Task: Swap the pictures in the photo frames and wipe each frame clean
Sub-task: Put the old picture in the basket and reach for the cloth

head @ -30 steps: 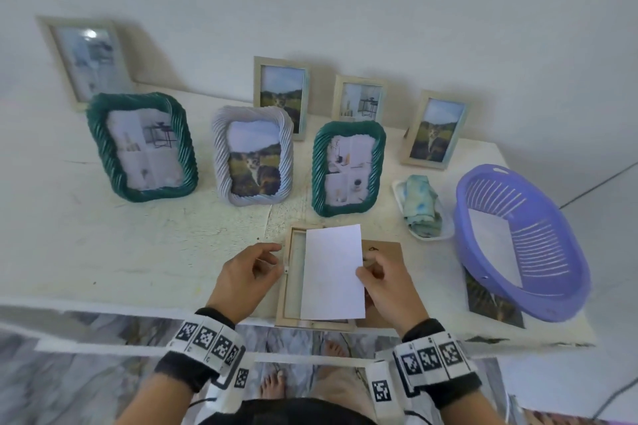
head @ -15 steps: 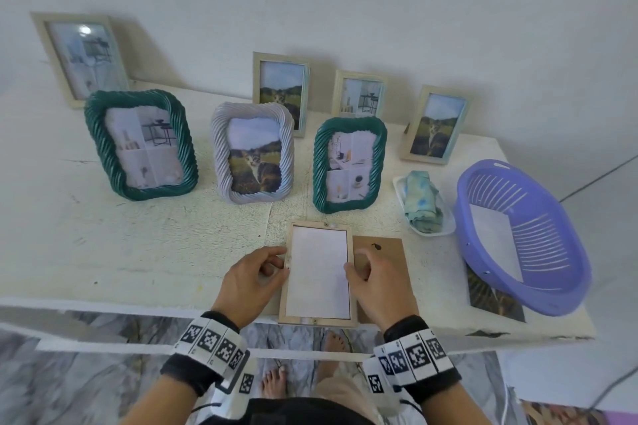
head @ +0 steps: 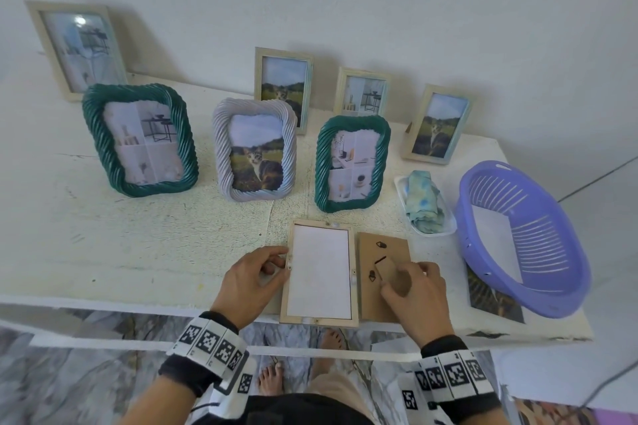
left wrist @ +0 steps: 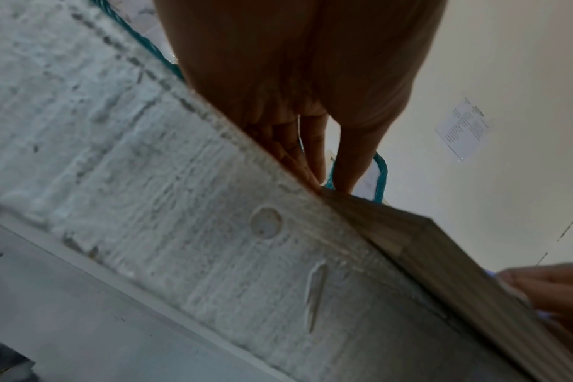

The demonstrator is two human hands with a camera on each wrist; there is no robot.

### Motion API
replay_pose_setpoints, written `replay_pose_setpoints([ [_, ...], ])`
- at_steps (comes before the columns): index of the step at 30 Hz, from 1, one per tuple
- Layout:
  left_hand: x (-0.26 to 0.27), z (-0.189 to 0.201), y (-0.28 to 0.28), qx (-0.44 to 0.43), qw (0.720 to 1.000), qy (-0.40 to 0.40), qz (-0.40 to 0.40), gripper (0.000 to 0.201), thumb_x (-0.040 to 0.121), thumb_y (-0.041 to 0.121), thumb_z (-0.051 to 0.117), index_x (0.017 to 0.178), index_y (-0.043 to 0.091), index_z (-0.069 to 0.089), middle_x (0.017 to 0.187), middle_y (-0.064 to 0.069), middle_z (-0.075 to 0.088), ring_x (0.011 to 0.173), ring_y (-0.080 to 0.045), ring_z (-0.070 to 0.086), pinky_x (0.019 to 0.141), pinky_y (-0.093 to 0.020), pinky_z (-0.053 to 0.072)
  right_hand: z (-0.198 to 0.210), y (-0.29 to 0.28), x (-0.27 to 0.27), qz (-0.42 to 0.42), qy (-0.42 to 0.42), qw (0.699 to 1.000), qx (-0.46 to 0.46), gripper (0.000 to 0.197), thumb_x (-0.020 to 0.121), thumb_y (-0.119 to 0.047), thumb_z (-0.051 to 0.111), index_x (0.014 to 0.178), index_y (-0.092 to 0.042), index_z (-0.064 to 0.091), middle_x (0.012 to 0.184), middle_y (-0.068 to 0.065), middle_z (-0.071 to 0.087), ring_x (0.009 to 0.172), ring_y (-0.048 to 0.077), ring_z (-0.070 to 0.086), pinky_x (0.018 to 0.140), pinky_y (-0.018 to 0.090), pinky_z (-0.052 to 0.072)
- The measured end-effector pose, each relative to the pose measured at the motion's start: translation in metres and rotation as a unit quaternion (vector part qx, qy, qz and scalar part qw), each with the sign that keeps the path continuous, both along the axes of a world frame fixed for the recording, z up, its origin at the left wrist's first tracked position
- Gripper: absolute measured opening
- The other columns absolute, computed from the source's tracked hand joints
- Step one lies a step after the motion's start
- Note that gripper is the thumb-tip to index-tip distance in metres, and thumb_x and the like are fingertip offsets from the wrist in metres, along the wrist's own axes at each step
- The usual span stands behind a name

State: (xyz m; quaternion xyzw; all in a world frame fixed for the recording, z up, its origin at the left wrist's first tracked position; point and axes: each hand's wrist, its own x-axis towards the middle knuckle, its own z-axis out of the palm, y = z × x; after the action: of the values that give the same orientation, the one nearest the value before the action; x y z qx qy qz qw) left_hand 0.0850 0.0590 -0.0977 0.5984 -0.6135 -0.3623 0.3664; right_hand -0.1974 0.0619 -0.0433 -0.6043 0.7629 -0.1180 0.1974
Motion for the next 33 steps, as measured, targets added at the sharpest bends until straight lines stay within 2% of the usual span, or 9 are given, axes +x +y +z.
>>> replay_pose_setpoints([
  [4, 0.0, -0.001, 0.0, 0.002, 1.0, 0.0, 0.0, 0.039, 0.079, 0.041, 0.062, 0.116, 0.031, 0.063, 0.091, 0.015, 0.065, 0.085, -0.01, 0.06, 0.079, -0.032, 0.054, 0.012, -0.002, 0.018, 0.008, -0.007, 0.996, -0.085, 0.036, 0.079, -0.035, 0.072, 0.108, -0.017, 0.061, 0.121, 0.005, 0.042, 0.108, 0.023, 0.039, 0.082, 0.027, 0.034],
  [9, 0.001, -0.003, 0.0, -0.005, 1.0, -0.002, -0.004, 0.043, 0.077, 0.05, 0.057, 0.116, 0.033, 0.062, 0.091, 0.017, 0.065, 0.086, -0.009, 0.06, 0.079, -0.03, 0.053, 0.007, -0.002, 0.061, 0.115, 0.041, 0.988, -0.091, 0.044, 0.081, -0.045, 0.067, 0.114, -0.018, 0.059, 0.118, 0.003, 0.04, 0.101, 0.014, 0.031, 0.081, 0.023, 0.043],
  [12, 0.001, -0.003, 0.0, -0.019, 1.0, -0.012, -0.008, 0.036, 0.08, 0.041, 0.062, 0.115, 0.034, 0.062, 0.091, 0.018, 0.064, 0.086, -0.009, 0.059, 0.079, -0.03, 0.053, -0.001, -0.004, 0.079, 0.128, 0.042, 0.988, -0.071, 0.049, 0.083, -0.05, 0.063, 0.122, -0.021, 0.056, 0.117, 0.002, 0.039, 0.102, 0.016, 0.036, 0.083, 0.025, 0.047],
  [17, 0.001, -0.002, 0.0, -0.027, 1.0, -0.012, -0.011, 0.046, 0.076, 0.057, 0.052, 0.116, 0.035, 0.061, 0.091, 0.02, 0.063, 0.087, -0.006, 0.058, 0.078, -0.025, 0.051, -0.009, -0.007, 0.095, 0.139, 0.073, 0.984, -0.088, 0.047, 0.08, -0.052, 0.064, 0.116, -0.021, 0.061, 0.111, 0.004, 0.046, 0.099, 0.021, 0.043, 0.076, 0.03, 0.05],
  [21, 0.001, -0.004, 0.0, -0.031, 0.999, -0.015, -0.012, 0.046, 0.077, 0.058, 0.052, 0.116, 0.035, 0.061, 0.091, 0.021, 0.063, 0.088, -0.008, 0.058, 0.078, -0.023, 0.051, -0.011, -0.007, 0.087, 0.165, 0.073, 0.978, -0.108, 0.046, 0.08, -0.053, 0.065, 0.114, -0.023, 0.065, 0.106, 0.004, 0.05, 0.093, 0.021, 0.046, 0.074, 0.031, 0.049],
  [25, 0.001, -0.005, -0.001, -0.032, 0.999, -0.014, -0.01, 0.048, 0.078, 0.058, 0.052, 0.117, 0.032, 0.063, 0.091, 0.021, 0.063, 0.088, -0.008, 0.058, 0.077, -0.024, 0.051, -0.009, -0.012, 0.06, 0.195, -0.03, 0.979, -0.054, 0.031, 0.09, -0.041, 0.059, 0.116, -0.024, 0.063, 0.118, -0.003, 0.043, 0.104, 0.011, 0.039, 0.085, 0.022, 0.039],
  [27, 0.001, -0.005, -0.001, -0.035, 0.999, -0.014, -0.011, 0.048, 0.078, 0.057, 0.053, 0.117, 0.032, 0.063, 0.09, 0.022, 0.063, 0.087, -0.008, 0.058, 0.078, -0.025, 0.051, -0.01, -0.018, 0.042, 0.201, -0.077, 0.976, -0.045, 0.027, 0.09, -0.028, 0.061, 0.116, -0.023, 0.063, 0.117, -0.007, 0.047, 0.106, 0.011, 0.048, 0.088, 0.026, 0.045],
  [30, 0.001, -0.005, -0.001, -0.038, 0.999, -0.014, -0.011, 0.047, 0.077, 0.057, 0.053, 0.116, 0.033, 0.062, 0.091, 0.022, 0.063, 0.085, -0.008, 0.058, 0.078, -0.026, 0.051, -0.013, -0.024, 0.022, 0.235, -0.104, 0.966, -0.011, 0.027, 0.089, -0.02, 0.061, 0.116, -0.024, 0.064, 0.117, -0.01, 0.057, 0.102, 0.012, 0.053, 0.088, 0.032, 0.048],
  [33, 0.001, -0.004, 0.0, -0.045, 0.999, -0.012, -0.01, 0.047, 0.077, 0.057, 0.052, 0.116, 0.032, 0.063, 0.09, 0.02, 0.063, 0.085, -0.008, 0.058, 0.077, -0.025, 0.051, -0.011, -0.029, 0.011, 0.275, -0.105, 0.956, -0.002, 0.028, 0.087, -0.02, 0.063, 0.114, -0.026, 0.064, 0.118, -0.011, 0.058, 0.099, 0.009, 0.053, 0.085, 0.027, 0.042],
])
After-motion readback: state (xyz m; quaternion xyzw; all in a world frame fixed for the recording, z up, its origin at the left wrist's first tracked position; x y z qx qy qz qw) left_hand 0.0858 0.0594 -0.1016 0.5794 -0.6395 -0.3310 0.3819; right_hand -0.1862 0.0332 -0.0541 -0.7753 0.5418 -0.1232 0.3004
